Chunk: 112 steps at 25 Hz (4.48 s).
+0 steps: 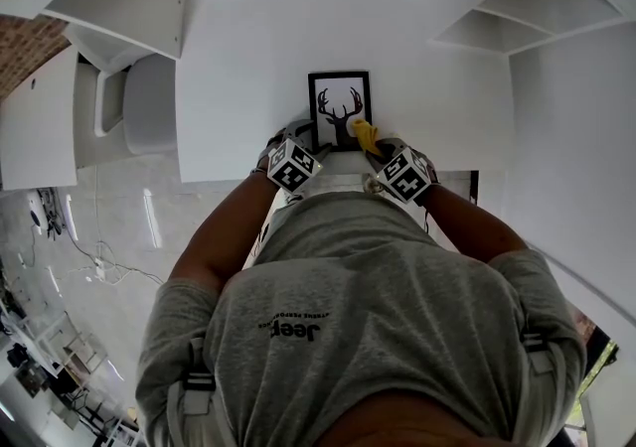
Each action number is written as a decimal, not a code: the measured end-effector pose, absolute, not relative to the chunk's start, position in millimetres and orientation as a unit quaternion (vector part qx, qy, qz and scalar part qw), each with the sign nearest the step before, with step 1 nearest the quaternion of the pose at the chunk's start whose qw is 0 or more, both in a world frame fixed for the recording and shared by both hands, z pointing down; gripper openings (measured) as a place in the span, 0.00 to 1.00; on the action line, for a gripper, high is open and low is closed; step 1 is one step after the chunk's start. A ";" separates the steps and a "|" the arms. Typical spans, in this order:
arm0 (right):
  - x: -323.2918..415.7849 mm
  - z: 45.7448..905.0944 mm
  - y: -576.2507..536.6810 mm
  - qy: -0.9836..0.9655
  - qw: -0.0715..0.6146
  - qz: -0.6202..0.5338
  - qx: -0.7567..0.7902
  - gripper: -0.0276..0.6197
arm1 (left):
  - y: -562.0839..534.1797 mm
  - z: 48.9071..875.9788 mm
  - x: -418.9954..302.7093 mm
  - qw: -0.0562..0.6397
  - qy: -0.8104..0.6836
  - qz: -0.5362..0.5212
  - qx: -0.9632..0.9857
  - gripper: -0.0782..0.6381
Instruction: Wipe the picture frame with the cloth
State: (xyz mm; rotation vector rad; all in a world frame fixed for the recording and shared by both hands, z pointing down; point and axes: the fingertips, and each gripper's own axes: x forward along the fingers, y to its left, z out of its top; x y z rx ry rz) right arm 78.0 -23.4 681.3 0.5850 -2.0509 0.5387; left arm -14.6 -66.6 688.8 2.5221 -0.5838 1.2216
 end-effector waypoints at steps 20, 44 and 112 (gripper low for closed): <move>78.9 681.0 -23.5 -0.830 0.455 0.222 0.233 0.13 | -61.6 690.2 -11.3 0.136 -0.183 0.432 0.872 0.54; 60.7 682.8 -204.7 -0.796 0.476 0.158 0.340 0.13 | -62.2 688.0 -10.5 0.131 -0.188 0.420 0.878 0.54; 43.6 661.5 -119.6 -0.818 0.468 0.187 0.279 0.13 | -61.8 687.9 -11.1 0.132 -0.186 0.419 0.879 0.54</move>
